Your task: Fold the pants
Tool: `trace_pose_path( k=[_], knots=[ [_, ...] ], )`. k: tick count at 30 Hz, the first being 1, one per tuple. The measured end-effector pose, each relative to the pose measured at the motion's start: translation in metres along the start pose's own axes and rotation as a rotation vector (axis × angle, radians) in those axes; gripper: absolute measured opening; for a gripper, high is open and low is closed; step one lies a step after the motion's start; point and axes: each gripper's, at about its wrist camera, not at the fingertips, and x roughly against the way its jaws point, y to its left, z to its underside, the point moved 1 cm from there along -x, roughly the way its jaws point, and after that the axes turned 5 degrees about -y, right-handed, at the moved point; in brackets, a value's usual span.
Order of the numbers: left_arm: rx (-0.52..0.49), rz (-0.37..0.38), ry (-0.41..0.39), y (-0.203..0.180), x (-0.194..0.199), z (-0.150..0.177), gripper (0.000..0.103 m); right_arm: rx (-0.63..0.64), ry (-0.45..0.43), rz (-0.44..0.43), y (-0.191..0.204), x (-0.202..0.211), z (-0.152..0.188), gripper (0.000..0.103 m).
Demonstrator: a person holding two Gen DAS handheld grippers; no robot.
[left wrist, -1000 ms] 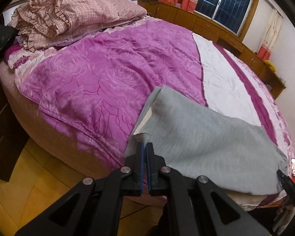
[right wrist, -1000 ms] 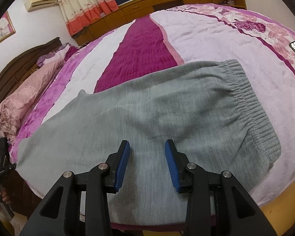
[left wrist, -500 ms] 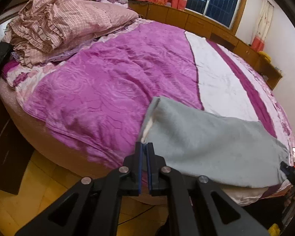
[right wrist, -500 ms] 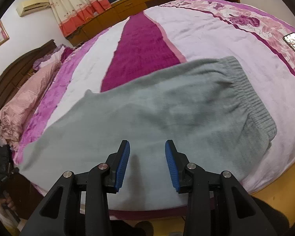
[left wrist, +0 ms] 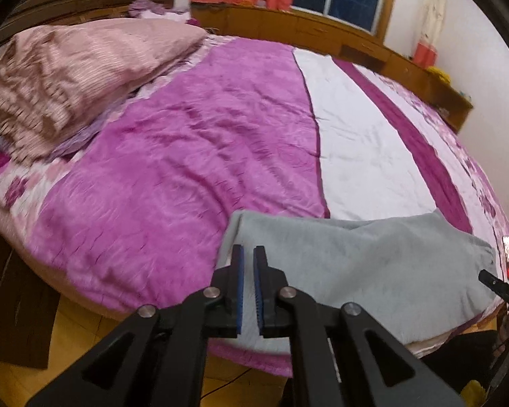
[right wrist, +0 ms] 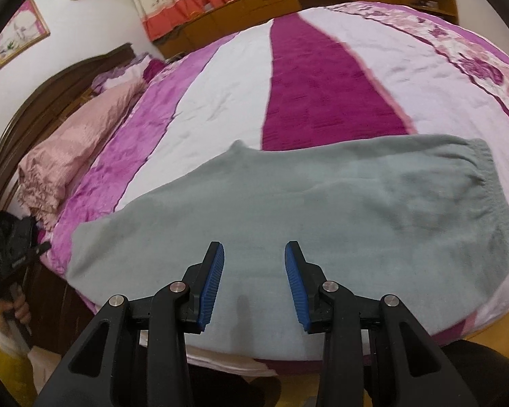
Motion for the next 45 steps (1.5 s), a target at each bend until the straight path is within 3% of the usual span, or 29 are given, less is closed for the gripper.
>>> trace_pose_path(
  k=[4, 13, 21, 27, 31, 35, 38, 45],
  knots=[
    [-0.084, -0.019, 0.038, -0.014, -0.023, -0.018, 0.008, 0.038, 0.005, 0.014, 0.015, -0.008, -0.002, 0.047],
    [-0.073, 0.116, 0.084, -0.034, -0.055, -0.045, 0.008, 0.032, 0.088, -0.019, 0.037, -0.040, -0.014, 0.047],
    [-0.119, 0.138, 0.169, -0.035, -0.081, -0.046, 0.008, 0.107, 0.103, -0.063, 0.066, -0.057, -0.040, 0.049],
    [-0.131, 0.074, 0.205, -0.018, -0.090, -0.044, 0.008, 0.104, 0.138, -0.056, 0.069, -0.076, -0.031, 0.050],
    [-0.115, 0.107, 0.228, -0.010, -0.095, -0.037, 0.009, 0.107, 0.173, -0.040, 0.067, -0.089, -0.023, 0.050],
    [-0.101, 0.105, 0.248, -0.007, -0.100, -0.026, 0.024, 0.114, 0.181, -0.034, 0.063, -0.093, -0.020, 0.050],
    [-0.109, 0.119, 0.259, -0.009, -0.102, -0.018, 0.029, 0.131, 0.180, -0.026, 0.064, -0.095, -0.014, 0.050],
    [-0.107, 0.086, 0.206, -0.011, -0.099, -0.019, 0.029, 0.183, 0.178, -0.022, 0.067, -0.094, -0.011, 0.050]
  ],
)
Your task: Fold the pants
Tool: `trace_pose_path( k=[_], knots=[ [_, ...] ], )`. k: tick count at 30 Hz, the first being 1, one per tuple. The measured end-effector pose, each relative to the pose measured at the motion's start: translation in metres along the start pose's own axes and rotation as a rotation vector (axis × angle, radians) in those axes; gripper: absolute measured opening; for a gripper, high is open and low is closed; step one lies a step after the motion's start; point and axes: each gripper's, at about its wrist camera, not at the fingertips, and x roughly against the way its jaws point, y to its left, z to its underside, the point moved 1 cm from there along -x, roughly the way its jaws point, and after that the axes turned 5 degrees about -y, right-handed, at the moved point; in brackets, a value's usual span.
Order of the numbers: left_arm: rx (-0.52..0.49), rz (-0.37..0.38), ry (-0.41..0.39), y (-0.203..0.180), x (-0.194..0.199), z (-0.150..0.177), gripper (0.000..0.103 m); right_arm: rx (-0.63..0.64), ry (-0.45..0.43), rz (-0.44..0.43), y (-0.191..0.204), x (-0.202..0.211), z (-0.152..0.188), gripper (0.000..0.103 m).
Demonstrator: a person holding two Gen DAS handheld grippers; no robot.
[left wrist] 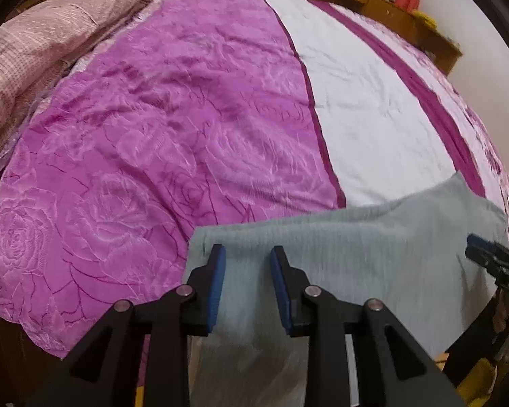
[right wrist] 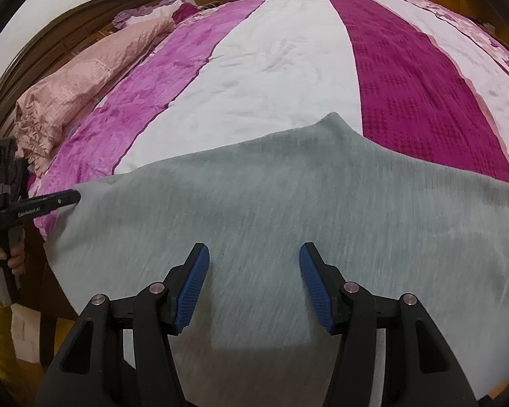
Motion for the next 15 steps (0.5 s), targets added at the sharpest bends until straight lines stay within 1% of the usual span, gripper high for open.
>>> trace_pose_path(
  k=[3, 5, 9, 10, 13, 15],
  knots=[
    [0.031, 0.003, -0.033, 0.006, 0.004, -0.005, 0.029, -0.003, 0.000, -0.019, -0.003, 0.003, -0.005, 0.050],
    [0.046, 0.011, -0.025, 0.010, 0.002, -0.008, 0.029, 0.006, -0.014, -0.012, -0.005, 0.006, -0.011, 0.050],
    [0.050, 0.022, -0.014, 0.012, -0.002, -0.008, 0.029, 0.058, -0.089, 0.113, -0.018, 0.011, -0.036, 0.050],
    [0.052, 0.022, -0.014, 0.012, -0.003, -0.007, 0.029, 0.061, -0.098, 0.130, -0.022, 0.011, -0.042, 0.050],
    [0.066, 0.009, -0.020, 0.014, -0.004, -0.005, 0.029, 0.055, -0.089, 0.154, -0.038, 0.002, -0.059, 0.050],
    [0.050, -0.014, -0.036, 0.015, -0.002, -0.005, 0.029, 0.062, -0.078, 0.160, -0.043, -0.004, -0.066, 0.050]
  ],
)
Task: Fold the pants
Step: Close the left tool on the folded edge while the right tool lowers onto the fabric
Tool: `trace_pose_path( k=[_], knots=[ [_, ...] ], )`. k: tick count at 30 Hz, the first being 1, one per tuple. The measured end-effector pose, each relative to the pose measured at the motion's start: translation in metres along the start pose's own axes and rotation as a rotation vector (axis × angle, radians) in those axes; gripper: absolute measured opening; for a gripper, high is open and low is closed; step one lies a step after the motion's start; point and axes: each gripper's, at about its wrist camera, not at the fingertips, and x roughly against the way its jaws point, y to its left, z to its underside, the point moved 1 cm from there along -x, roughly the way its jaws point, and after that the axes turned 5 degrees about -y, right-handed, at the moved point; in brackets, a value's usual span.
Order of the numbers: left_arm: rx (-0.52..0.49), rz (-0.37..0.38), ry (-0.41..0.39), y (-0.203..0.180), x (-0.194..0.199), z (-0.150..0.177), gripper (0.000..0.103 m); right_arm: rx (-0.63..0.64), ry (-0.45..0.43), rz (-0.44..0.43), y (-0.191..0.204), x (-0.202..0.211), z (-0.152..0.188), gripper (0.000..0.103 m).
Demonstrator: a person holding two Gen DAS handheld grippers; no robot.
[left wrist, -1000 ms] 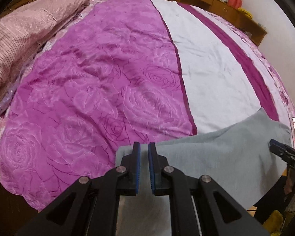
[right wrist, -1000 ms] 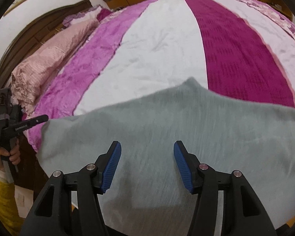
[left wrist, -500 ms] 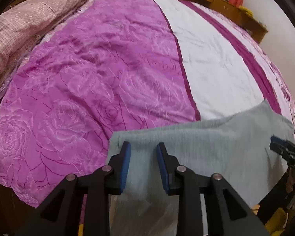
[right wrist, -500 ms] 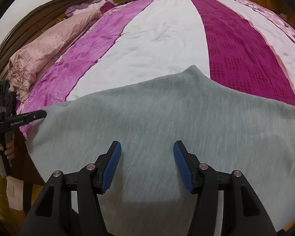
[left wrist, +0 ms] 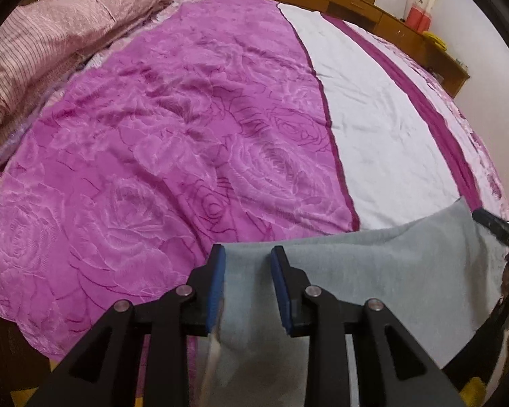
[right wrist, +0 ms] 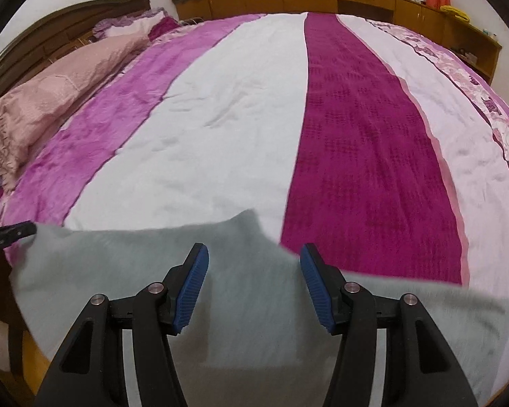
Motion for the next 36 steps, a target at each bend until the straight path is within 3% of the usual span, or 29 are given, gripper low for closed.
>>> trace_pose_path(
  k=[7, 10, 15, 21, 24, 25, 26, 30, 33, 35, 36],
  knots=[
    [-0.028, 0.037, -0.013, 0.002, -0.002, 0.006, 0.029, 0.000, 0.054, -0.074, -0.002, -0.035, 0.006, 0.055],
    [-0.063, 0.025, -0.011, 0.000, -0.004, 0.008, 0.029, 0.001, -0.014, -0.086, -0.001, -0.039, 0.018, 0.064],
    [-0.141, -0.039, -0.015, -0.008, -0.008, 0.010, 0.033, 0.037, -0.040, -0.076, 0.004, -0.038, 0.022, 0.066],
    [-0.171, -0.065, -0.032, -0.014, -0.010, 0.011, 0.032, 0.025, -0.071, -0.091, 0.001, -0.036, 0.025, 0.066],
    [-0.162, -0.040, -0.038, -0.013, -0.010, 0.013, 0.023, 0.032, -0.074, -0.085, 0.004, -0.038, 0.024, 0.067],
    [-0.142, -0.020, -0.037, -0.012, -0.009, 0.013, 0.011, 0.031, -0.075, -0.086, 0.004, -0.038, 0.024, 0.067],
    [-0.129, -0.001, -0.039, -0.012, -0.007, 0.013, 0.006, 0.029, -0.075, -0.089, 0.004, -0.038, 0.024, 0.067],
    [-0.091, 0.037, -0.114, -0.014, 0.018, 0.016, 0.006, 0.002, -0.066, -0.111, 0.001, -0.034, 0.018, 0.067],
    [-0.030, 0.047, -0.201, -0.013, 0.047, 0.022, 0.006, -0.080, -0.093, -0.196, -0.008, -0.030, 0.014, 0.056],
    [-0.013, 0.033, -0.263, -0.015, 0.065, 0.025, 0.006, -0.136, -0.101, -0.222, -0.015, -0.031, 0.012, 0.043],
    [-0.005, 0.029, -0.281, -0.015, 0.071, 0.025, 0.006, -0.168, -0.101, -0.220, -0.021, -0.034, 0.012, 0.027]
  ],
)
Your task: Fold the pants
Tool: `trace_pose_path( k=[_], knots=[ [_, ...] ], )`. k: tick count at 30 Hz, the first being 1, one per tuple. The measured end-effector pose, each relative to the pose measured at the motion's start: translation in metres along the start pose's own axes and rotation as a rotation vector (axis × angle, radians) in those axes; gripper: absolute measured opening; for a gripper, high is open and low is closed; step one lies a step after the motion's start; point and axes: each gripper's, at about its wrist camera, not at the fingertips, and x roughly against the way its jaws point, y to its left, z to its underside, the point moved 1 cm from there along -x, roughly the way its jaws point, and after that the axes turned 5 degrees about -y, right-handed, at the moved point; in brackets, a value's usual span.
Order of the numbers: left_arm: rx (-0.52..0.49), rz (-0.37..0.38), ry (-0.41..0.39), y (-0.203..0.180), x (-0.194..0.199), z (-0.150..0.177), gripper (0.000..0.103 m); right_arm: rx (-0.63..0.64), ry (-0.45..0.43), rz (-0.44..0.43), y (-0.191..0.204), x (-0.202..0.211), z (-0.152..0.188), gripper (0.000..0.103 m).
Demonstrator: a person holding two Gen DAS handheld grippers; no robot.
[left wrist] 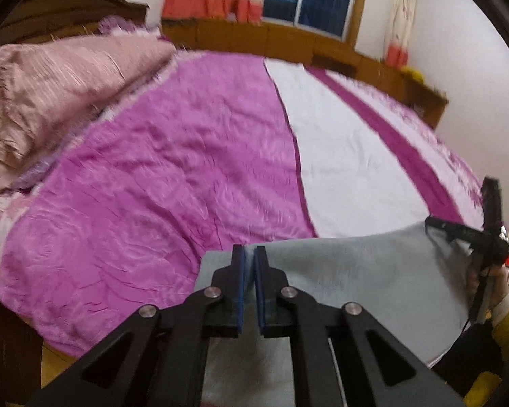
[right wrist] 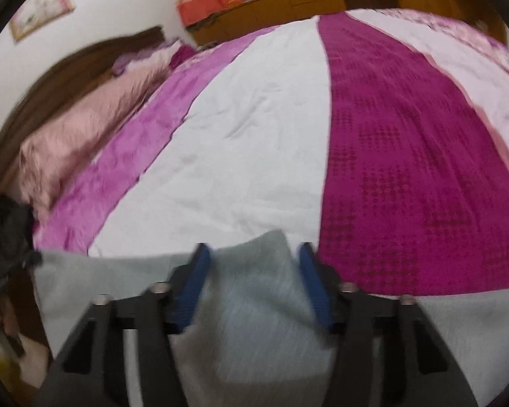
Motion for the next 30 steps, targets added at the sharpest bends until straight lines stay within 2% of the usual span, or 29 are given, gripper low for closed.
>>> trace_pose_path(
  k=[1, 2, 3, 6, 10, 11, 13, 15, 20, 22, 23, 26, 30],
  knots=[
    [0.009, -0.005, -0.018, 0.000, 0.005, -0.002, 0.006, -0.014, 0.001, 0.010, -0.003, -0.001, 0.000, 0.011],
    [0.012, -0.011, -0.038, 0.001, 0.009, -0.004, 0.006, -0.026, -0.004, 0.011, -0.005, -0.001, -0.001, 0.006],
    [0.005, -0.022, -0.045, 0.000, 0.008, -0.005, 0.006, -0.036, -0.022, 0.004, -0.007, 0.002, -0.001, 0.002],
    [-0.044, -0.078, -0.009, 0.001, -0.016, -0.007, 0.006, -0.043, -0.064, 0.000, -0.007, 0.008, -0.001, 0.002],
    [-0.026, -0.110, 0.087, 0.013, -0.064, 0.005, 0.009, -0.041, -0.027, 0.041, -0.009, -0.008, 0.002, 0.002],
    [-0.020, -0.124, 0.110, 0.017, -0.074, 0.011, 0.014, -0.052, -0.022, 0.035, -0.011, -0.010, 0.002, 0.002],
    [-0.012, -0.140, 0.105, 0.023, -0.081, 0.018, 0.019, -0.081, -0.016, 0.012, -0.017, -0.010, 0.002, 0.002],
    [0.027, -0.148, 0.092, 0.028, -0.076, 0.017, 0.026, -0.089, -0.014, 0.003, -0.018, -0.010, 0.003, 0.003],
    [0.073, -0.173, 0.084, 0.038, -0.044, 0.005, 0.027, -0.080, 0.016, 0.039, -0.012, -0.007, -0.001, 0.008],
    [0.076, -0.162, 0.059, 0.036, -0.023, 0.002, 0.027, -0.117, 0.042, 0.054, -0.008, 0.001, -0.006, 0.020],
    [0.073, -0.157, 0.043, 0.033, -0.013, 0.000, 0.027, -0.130, 0.049, 0.048, -0.005, 0.008, -0.009, 0.022],
    [0.050, -0.118, 0.015, 0.016, 0.010, -0.002, 0.027, -0.109, 0.031, 0.018, 0.004, 0.031, -0.011, 0.025],
    [0.040, -0.049, 0.040, -0.010, 0.016, 0.009, 0.027, -0.025, 0.024, 0.056, 0.018, 0.061, -0.001, 0.026]
  ],
)
